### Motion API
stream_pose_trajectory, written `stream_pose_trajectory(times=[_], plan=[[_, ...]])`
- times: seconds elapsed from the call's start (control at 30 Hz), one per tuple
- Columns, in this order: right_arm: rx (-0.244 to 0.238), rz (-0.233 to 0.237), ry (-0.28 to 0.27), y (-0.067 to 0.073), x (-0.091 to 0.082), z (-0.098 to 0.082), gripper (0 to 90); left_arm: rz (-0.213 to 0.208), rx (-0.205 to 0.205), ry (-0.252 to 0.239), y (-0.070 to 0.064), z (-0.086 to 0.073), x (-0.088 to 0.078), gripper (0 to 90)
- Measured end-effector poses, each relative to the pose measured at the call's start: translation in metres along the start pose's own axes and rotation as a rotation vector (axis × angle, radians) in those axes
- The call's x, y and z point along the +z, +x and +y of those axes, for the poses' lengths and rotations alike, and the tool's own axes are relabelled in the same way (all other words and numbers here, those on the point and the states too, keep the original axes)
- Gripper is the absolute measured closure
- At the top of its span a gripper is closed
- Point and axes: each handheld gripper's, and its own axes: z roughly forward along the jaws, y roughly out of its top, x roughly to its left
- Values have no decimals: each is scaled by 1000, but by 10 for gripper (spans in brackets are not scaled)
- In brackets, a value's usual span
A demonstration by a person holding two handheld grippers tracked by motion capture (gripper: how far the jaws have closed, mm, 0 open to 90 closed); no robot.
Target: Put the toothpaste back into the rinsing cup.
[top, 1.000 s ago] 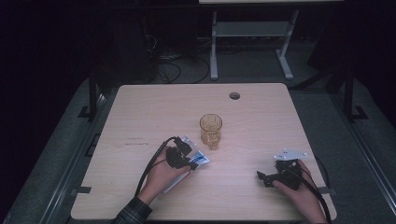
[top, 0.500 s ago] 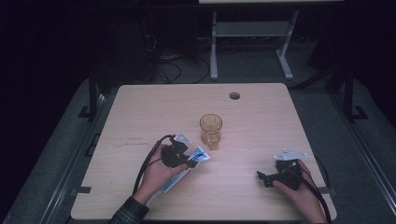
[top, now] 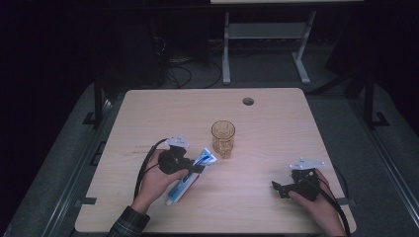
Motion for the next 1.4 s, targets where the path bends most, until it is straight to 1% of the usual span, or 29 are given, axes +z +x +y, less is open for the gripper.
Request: stream_pose_trajectory(times=[0.03, 0.07, 0.1, 0.13, 0.17, 0.2, 0.23, 0.27, 0.3, 0.33, 0.37, 0.43, 0.47, 0.5, 0.63, 0.73, 0.9, 1.03, 1.17, 1.27, 1.4], plan=[[0, 0, 0, 0, 0, 0, 5, -6, -2, -13, 0, 0, -2, 743], [0, 0, 0, 0, 0, 0, 5, -6, -2, -13, 0, 0, -2, 744], [0, 0, 0, 0, 0, 0, 4, -23, -2, -41, 2, -1, -7, 744], [0, 0, 0, 0, 0, 0, 4, -23, -2, -41, 2, -1, -7, 744], [0, 0, -1, 0, 0, 0, 5, -44, 1, -65, 3, -2, -12, 744], [0, 0, -1, 0, 0, 0, 5, -44, 1, -65, 3, -2, -12, 744], [0, 0, 0, 0, 0, 0, 5, -58, 6, -91, 4, -2, -16, 743], [0, 0, 0, 0, 0, 0, 5, -58, 6, -91, 4, -2, -16, 743], [0, 0, 0, 0, 0, 0, 4, -65, 16, -111, 5, -3, -21, 743], [0, 0, 0, 0, 0, 0, 4, -65, 16, -111, 5, -3, -21, 743], [0, 0, 0, 0, 0, 0, 4, -71, 24, -132, 6, -3, -25, 742], [-1, 0, 0, 0, 0, 0, 5, -73, 34, -153, 7, -4, -28, 743], [-1, 0, 0, 0, 0, 0, 5, -73, 34, -153, 7, -4, -28, 742], [-1, 0, 0, 0, 0, 0, 5, -76, 45, -165, 8, -4, -30, 742], [-1, 1, 0, 0, 0, 0, 5, -75, 65, -192, 7, -4, -32, 742], [-1, 1, 0, 0, 0, 0, 5, -75, 74, -193, 6, -2, -33, 742], [-1, 1, 0, 0, 0, 0, 5, -51, 98, -212, 4, 3, -36, 742], [1, 2, -1, 0, 0, 0, 5, -43, 102, -229, 3, 7, -39, 742], [0, 3, 0, 0, 0, 0, 5, -33, 112, -236, 3, 12, -42, 742], [0, 3, -1, 0, 0, 0, 5, -30, 111, -245, 4, 15, -43, 741], [-1, 3, -1, 0, 0, 0, 5, -16, 109, -259, 6, 23, -46, 740]])
